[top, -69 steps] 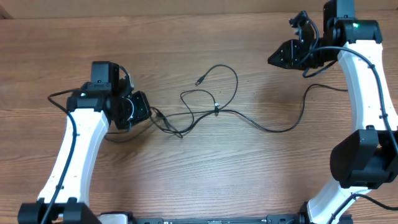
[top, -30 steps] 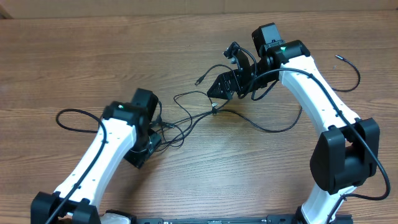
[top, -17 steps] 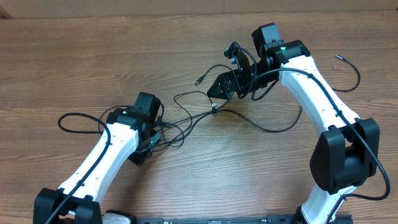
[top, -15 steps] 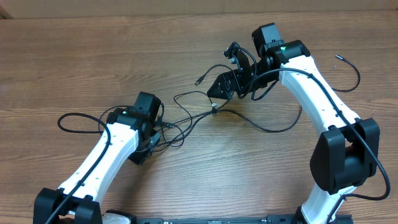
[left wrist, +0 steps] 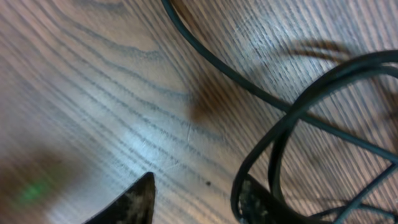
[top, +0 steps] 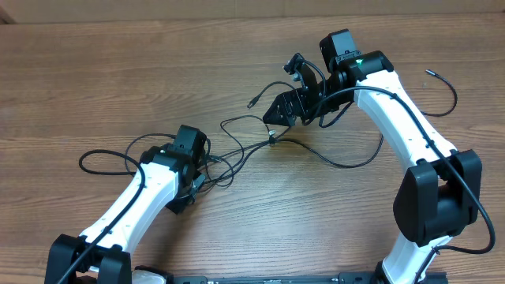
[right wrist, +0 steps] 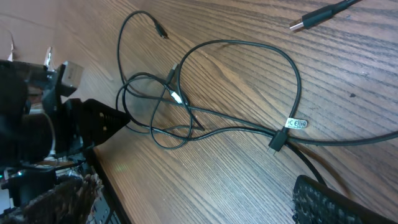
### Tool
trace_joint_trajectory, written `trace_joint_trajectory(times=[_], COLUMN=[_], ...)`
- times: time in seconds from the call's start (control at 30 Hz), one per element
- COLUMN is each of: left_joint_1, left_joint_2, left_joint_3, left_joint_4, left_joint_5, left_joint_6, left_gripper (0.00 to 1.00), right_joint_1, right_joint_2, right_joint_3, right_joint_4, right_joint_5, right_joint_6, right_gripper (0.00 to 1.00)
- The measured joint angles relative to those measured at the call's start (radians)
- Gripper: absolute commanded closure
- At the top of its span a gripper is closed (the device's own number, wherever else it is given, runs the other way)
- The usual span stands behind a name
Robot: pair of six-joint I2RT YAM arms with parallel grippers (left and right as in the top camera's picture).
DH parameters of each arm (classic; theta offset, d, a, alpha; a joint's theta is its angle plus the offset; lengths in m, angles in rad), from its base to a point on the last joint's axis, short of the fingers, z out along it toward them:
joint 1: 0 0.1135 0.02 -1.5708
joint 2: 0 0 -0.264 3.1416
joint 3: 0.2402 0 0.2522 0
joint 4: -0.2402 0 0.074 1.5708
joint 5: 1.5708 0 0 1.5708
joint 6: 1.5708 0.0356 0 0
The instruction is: Untangle cables
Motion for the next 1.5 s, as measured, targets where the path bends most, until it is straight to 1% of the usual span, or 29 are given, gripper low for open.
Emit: trace_joint_trajectory(times=[0.07,0.1,0.13,0.3,0.43,0.57,0.73,0.83,0.97,1.13,1.33,1.5], left_joint_1=[0.0,0.0,0.0,0.0,0.0,0.0,0.0,0.0,0.0,0.0,0.0,0.0], left_joint_2=[0.0,0.0,0.0,0.0,0.0,0.0,0.0,0.0,-0.001,-0.001,-0.001,-0.001], left_joint_3=[-0.018,-0.025,-0.029,-0.032,0.025,0.212,0.521,0.665,0.777,0.846,0.863,0.865], left_joint_4=[0.029,0.042,0.052,0.092,0.041,-0.075,-0.208,-0.25,-0.266,-0.271,-0.288,-0.292], left_joint_5=[0.0,-0.001,-0.001,0.0,0.013,0.043,0.068,0.076,0.084,0.092,0.104,0.114], left_joint_6=[-0.003,-0.007,-0.008,0.001,0.068,0.185,0.332,0.389,0.43,0.454,0.462,0.478], left_gripper=[0.79,0.94,0.96,0.95,0.96,0.96,0.96,0.96,0.96,0.96,0.96,0.96], right_joint_1=[0.0,0.0,0.0,0.0,0.0,0.001,0.011,0.034,0.069,0.111,0.163,0.187], right_joint_2=[0.0,0.0,0.0,0.0,0.0,0.0,0.0,0.0,0.0,0.0,0.0,0.0], right_joint_3=[0.0,0.0,0.0,0.0,0.0,-0.008,-0.038,-0.065,-0.092,-0.098,-0.098,-0.098], right_joint_4=[0.0,0.0,-0.001,0.0,0.018,0.028,0.027,0.026,0.027,0.055,0.135,0.197], right_joint_5=[0.0,0.0,0.0,0.001,0.021,0.037,0.04,0.037,0.037,0.035,0.017,-0.093], right_joint_6=[0.0,0.0,0.0,0.0,-0.001,0.0,0.0,0.0,-0.001,-0.001,-0.001,-0.002], right_gripper=[0.0,0.0,0.0,0.0,0.0,0.0,0.0,0.0,0.0,0.0,0.0,0.0])
